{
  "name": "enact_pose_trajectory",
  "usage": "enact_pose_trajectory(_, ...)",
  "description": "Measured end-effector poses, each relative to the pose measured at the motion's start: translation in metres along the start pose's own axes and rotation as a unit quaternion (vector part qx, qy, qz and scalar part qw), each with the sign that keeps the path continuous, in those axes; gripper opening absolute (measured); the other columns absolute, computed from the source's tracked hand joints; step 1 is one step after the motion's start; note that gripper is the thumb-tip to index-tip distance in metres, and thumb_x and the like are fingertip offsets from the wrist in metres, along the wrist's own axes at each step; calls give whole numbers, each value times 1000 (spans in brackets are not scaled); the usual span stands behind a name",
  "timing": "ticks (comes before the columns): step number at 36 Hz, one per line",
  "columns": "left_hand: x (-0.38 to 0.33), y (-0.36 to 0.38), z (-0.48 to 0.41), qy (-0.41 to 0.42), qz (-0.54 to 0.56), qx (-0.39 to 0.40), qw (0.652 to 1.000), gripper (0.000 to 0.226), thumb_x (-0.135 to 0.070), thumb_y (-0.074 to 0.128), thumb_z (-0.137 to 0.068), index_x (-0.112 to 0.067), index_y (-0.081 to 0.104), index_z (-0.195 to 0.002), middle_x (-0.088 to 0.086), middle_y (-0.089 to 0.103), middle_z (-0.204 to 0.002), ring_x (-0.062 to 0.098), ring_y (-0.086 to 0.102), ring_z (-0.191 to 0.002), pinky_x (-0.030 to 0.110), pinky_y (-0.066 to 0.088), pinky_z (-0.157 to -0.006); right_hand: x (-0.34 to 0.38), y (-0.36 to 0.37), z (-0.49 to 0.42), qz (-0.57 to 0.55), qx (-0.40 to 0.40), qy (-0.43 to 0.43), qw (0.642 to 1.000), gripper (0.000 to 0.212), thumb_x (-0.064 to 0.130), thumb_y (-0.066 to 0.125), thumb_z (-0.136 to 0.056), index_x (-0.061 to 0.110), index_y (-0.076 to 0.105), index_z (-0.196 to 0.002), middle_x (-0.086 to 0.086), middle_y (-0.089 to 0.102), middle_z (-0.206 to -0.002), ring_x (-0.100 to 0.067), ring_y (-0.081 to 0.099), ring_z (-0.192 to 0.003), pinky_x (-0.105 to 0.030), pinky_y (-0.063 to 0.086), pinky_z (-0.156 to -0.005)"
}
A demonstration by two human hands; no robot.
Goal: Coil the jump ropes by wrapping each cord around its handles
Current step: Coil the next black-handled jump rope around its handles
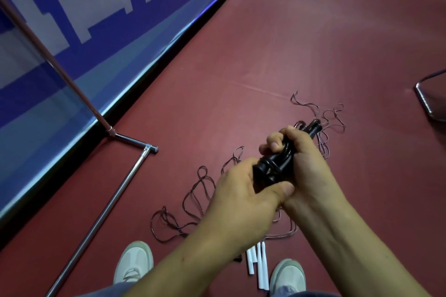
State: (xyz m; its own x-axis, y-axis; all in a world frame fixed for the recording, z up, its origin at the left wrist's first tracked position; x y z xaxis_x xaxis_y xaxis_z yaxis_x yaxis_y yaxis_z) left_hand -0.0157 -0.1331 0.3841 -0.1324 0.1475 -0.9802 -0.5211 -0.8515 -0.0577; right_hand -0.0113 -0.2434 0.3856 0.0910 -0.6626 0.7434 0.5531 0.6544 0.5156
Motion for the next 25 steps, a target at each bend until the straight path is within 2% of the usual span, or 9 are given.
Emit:
enact_pose_trajectory(2, -3, -4, -2, 42, -52, -39, 997, 17, -20, 78, -84, -25, 62, -86, -11, 65, -70, -1, 58, -62, 16, 46, -59, 1, 2, 1, -46, 4, 15, 999, 62, 30, 42, -104, 19, 52, -44, 4, 47, -55, -12, 45, -53, -30, 38, -63)
enact_pose_trajectory(5, -1, -6, -4, 66, -77, -50, 994, 18, -26, 79, -81, -26, 60, -83, -11, 61, -66, -1, 51, -59, 16, 42, -56, 1, 0, 0, -58, -6, 9, 998, 62, 28, 41, -105, 19, 54, -44, 2, 47, -58, -13, 46, -47, -31, 40, -60)
enact_pose_trajectory(7, 3, -5, -5, 61, -44, -45, 996, 17, -31, 75, -78, -26, 61, -86, -11, 63, -69, 6, 56, -64, 26, 50, -63, 1, -1, 1, -39, -11, -8, 999, 58, 29, 41, -105, 18, 55, -49, 0, 48, -61, -15, 48, -47, -32, 42, -60)
enact_pose_trajectory(10, 6, -5, -4, 63, 1, -46, 997, 22, -29, 70, -79, -32, 64, -99, -5, 73, -91, 19, 70, -86, 48, 59, -84, -5, -3, 2, -39, -5, -8, 999, 56, 30, 39, -106, 15, 57, -56, -3, 51, -64, -21, 54, -55, -40, 46, -70)
enact_pose_trajectory(13, 3, -6, -3, 84, 28, -55, 995, 45, -19, 68, -83, -38, 62, -123, -10, 73, -110, 11, 71, -104, 39, 56, -96, -13, -4, 2, -65, -11, 18, 998, 41, 31, 38, -106, 10, 51, -74, -6, 53, -73, -26, 55, -74, -45, 49, -81)
enact_pose_trajectory(15, 1, -5, -2, 96, 40, -56, 993, 51, -10, 67, -87, -31, 61, -133, -13, 72, -118, 5, 68, -112, 31, 53, -101, -15, -4, 4, -101, -31, 36, 994, 38, 30, 38, -106, 11, 48, -74, -4, 53, -69, -23, 58, -67, -42, 50, -79)
enact_pose_trajectory(17, 0, -3, -1, 104, 50, -47, 992, 49, 2, 65, -89, -23, 63, -131, -14, 72, -119, 3, 67, -113, 27, 51, -102, -14, -4, 5, -122, -45, 51, 990, 42, 28, 39, -106, 12, 47, -68, -2, 53, -60, -20, 59, -56, -40, 50, -78)
enact_pose_trajectory(21, -4, 1, -1, 106, 98, -34, 989, 50, 15, 61, -89, -22, 66, -122, -8, 73, -118, 7, 68, -113, 22, 52, -100, -8, -5, 5, -68, -60, 56, 994, 51, 28, 43, -104, 13, 55, -58, -2, 54, -62, -23, 53, -69, -43, 44, -92)
enact_pose_trajectory(25, -4, -6, -5, 102, 141, -48, 984, 38, 5, 70, -83, -19, 70, -113, -2, 76, -110, 11, 73, -105, 23, 56, -92, -5, -2, 7, -78, -40, 40, 995, 64, 28, 45, -105, 16, 63, -45, -3, 58, -61, -16, 54, -61, -28, 38, -70)
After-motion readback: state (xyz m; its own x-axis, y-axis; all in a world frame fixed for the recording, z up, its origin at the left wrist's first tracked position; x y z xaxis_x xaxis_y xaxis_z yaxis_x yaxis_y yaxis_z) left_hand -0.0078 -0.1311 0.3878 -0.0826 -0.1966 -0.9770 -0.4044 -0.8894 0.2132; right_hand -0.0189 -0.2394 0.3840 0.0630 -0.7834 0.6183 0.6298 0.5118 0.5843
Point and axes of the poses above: each hand's wrist, its own z-axis away from the middle knuckle, its own y-axis out of the palm, x = y × z, the point moved 4 cm from there along -z, towards the middle knuckle
